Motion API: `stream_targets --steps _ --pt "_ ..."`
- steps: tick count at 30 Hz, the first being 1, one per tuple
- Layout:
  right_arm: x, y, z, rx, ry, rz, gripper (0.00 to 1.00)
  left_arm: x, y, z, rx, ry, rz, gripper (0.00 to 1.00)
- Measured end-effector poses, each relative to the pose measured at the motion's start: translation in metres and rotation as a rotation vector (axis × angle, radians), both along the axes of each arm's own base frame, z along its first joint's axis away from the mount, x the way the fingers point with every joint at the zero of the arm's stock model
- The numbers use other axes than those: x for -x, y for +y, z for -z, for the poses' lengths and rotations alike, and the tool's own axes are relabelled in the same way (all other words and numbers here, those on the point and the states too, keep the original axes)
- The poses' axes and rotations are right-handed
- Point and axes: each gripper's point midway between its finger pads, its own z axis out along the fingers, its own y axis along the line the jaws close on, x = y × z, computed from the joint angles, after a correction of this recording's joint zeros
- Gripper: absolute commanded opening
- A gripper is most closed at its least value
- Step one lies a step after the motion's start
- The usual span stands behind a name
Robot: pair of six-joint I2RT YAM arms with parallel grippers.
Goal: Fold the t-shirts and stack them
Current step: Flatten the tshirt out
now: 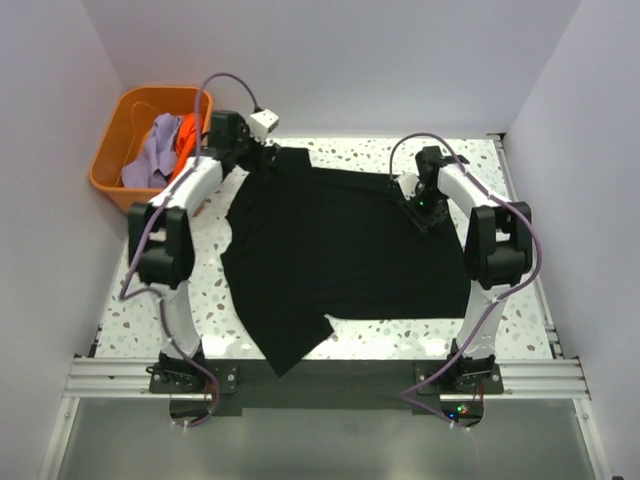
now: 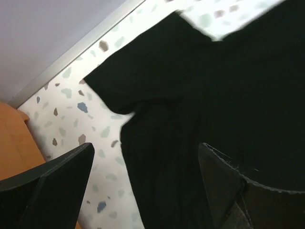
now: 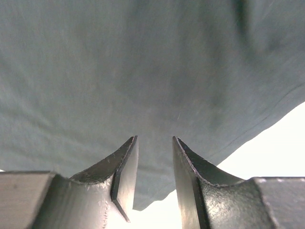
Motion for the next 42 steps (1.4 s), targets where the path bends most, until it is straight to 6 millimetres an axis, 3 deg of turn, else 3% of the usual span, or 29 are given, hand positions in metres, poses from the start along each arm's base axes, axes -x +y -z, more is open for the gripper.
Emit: stream_targets --steps 3,5,6,9,13,15,17,26,31,36,37,39,42 --pt "0.021 -0.010 0.001 0.001 0.042 -0.012 0.38 0.060 -0.010 -0.045 0.054 0.001 0.138 0.92" --pt "0.038 -0.018 0.001 0.007 0.073 -0.023 0.38 0.101 -0.020 -0.055 0.069 0.024 0.253 0.86" --pt "0.047 -0.022 0.001 0.011 0.090 -0.028 0.38 0.121 -0.023 -0.051 0.070 0.052 0.304 0.84" --pt "0.070 -0.031 0.005 0.024 0.133 -0.050 0.34 0.187 -0.024 -0.007 0.054 0.226 0.428 0.81" --pt "0.098 -0.039 0.018 0.055 0.194 -0.089 0.31 0.274 -0.008 0.072 -0.003 0.518 0.499 0.78" --pt "0.113 -0.044 0.027 0.076 0.227 -0.107 0.29 0.306 0.003 0.094 -0.046 0.610 0.510 0.76" --pt "0.126 -0.048 0.036 0.094 0.261 -0.119 0.29 0.323 0.012 0.105 -0.098 0.646 0.517 0.75" --pt "0.152 -0.057 0.041 0.158 0.283 -0.158 0.28 0.340 0.031 0.112 -0.289 0.588 0.622 0.70" --pt "0.184 -0.050 0.041 0.142 0.335 -0.216 0.29 0.350 0.040 0.112 -0.346 0.584 0.685 0.68" --pt "0.209 -0.034 0.028 0.031 0.409 -0.230 0.35 0.367 0.047 0.105 -0.329 0.671 0.718 0.79" --pt "0.206 -0.030 0.020 -0.003 0.408 -0.213 0.35 0.367 0.046 0.098 -0.304 0.695 0.714 0.80" --pt "0.183 -0.026 0.004 -0.059 0.350 -0.172 0.37 0.345 0.038 0.078 -0.239 0.664 0.687 0.82" --pt "0.114 -0.026 -0.031 -0.148 0.178 -0.076 0.39 0.279 0.018 0.037 -0.144 0.511 0.591 0.84"
